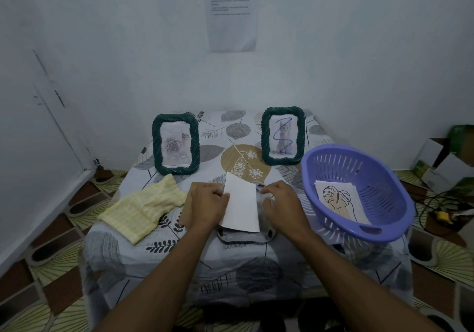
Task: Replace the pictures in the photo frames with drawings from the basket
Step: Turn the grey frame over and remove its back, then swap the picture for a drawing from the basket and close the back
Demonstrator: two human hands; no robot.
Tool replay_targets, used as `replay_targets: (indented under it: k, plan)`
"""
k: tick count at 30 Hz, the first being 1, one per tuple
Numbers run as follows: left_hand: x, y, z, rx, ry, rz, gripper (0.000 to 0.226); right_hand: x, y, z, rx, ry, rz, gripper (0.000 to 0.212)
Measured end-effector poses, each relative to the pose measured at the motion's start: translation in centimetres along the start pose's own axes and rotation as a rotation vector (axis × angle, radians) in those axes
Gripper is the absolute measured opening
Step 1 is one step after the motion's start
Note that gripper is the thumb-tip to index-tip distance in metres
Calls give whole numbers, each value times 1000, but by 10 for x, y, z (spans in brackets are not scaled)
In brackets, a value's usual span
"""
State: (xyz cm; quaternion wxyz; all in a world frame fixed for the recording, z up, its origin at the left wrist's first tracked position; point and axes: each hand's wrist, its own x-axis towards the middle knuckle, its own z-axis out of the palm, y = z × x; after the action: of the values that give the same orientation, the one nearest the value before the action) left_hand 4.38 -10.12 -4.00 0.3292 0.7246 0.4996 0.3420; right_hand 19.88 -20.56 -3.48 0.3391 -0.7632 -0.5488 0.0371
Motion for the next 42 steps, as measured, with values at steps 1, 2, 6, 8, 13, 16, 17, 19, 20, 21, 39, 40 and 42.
replay_targets:
  k: [1, 2, 6, 8, 13, 16, 17, 19, 20, 21, 39, 40, 42]
  plan:
    - [-3, 6, -4, -30, -1, -4, 15, -1, -5, -8, -12, 13, -38, 27]
    - [-5, 12, -7, -65, -12, -8, 13, -4, -9, -18, -30, 24, -72, 26]
    - [-14, 30, -6, -142, -119, 47, 9, -21, -9, -70, -177, 109, -145, 26]
    - [-17, 39, 0, -209, -139, 43, 6, -29, 6, -92, -260, 95, -114, 29]
    - [-31, 60, 21, -366, -209, -43, 12, -49, 41, -118, -341, -106, 89, 32]
    - [-38, 65, 41, -381, -274, -84, 9, -57, 46, -119, -332, -83, 53, 27]
    - [-39, 65, 49, -358, -289, -87, 10, -57, 47, -121, -313, -64, 42, 25]
    - [-40, 65, 66, -313, -315, -113, 13, -57, 49, -125, -268, -25, 24, 22]
    - [-41, 67, 73, -296, -327, -138, 14, -56, 49, -127, -246, -13, 23, 22]
    - [-41, 68, 82, -280, -335, -165, 15, -55, 50, -128, -223, -8, 21, 23]
    - [-42, 74, 108, -495, -423, -394, 41, -52, 41, -113, -262, -84, 41, 29]
    - [-45, 78, 106, -532, -419, -426, 39, -52, 40, -112, -263, -83, 42, 29]
    - [-49, 83, 103, -604, -415, -457, 36, -52, 40, -112, -260, -83, 47, 30]
